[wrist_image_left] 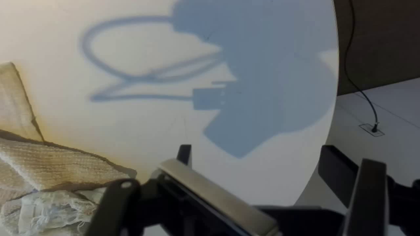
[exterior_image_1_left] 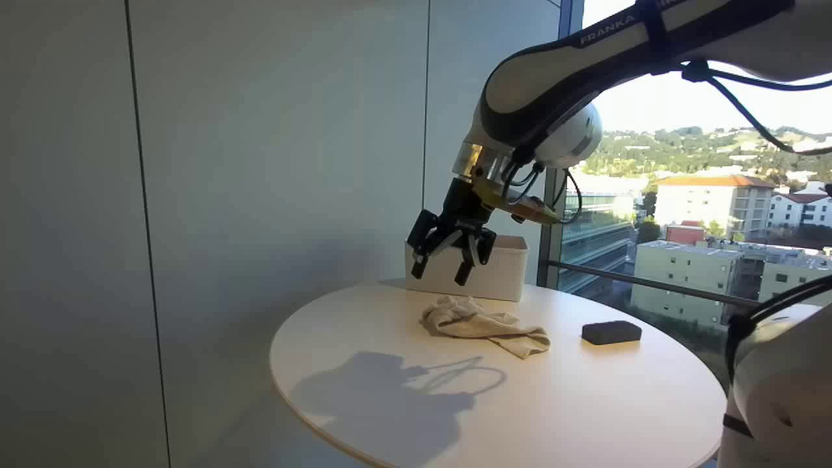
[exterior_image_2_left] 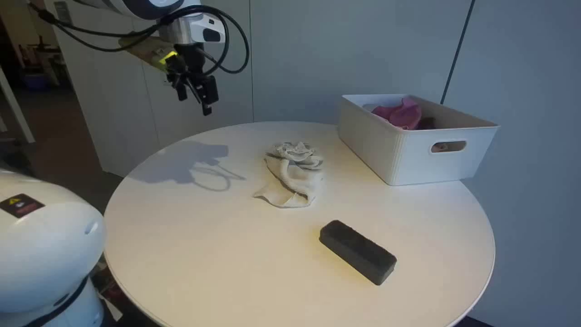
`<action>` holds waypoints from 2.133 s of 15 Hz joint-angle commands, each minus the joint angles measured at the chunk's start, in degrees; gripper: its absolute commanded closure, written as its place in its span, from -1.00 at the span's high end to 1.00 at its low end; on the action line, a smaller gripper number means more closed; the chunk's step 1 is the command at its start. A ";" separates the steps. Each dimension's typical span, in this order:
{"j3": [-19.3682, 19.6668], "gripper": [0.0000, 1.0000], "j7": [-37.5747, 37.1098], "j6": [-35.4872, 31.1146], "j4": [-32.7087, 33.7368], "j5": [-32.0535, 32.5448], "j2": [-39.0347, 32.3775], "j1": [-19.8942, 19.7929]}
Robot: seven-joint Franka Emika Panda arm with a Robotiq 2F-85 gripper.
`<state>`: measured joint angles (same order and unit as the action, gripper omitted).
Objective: Use the shirt to wipe the table
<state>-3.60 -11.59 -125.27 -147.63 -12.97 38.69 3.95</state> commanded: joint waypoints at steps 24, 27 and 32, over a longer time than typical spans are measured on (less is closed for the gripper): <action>6.97 1.00 -9.80 -7.18 20.85 12.19 -32.15 -16.01; 8.76 1.00 -7.89 -4.78 23.58 10.00 -37.56 -15.16; 10.31 0.46 -5.88 -1.43 27.16 6.36 -43.27 -14.84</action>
<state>5.40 -19.57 -129.54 -124.19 -3.51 -1.90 -11.99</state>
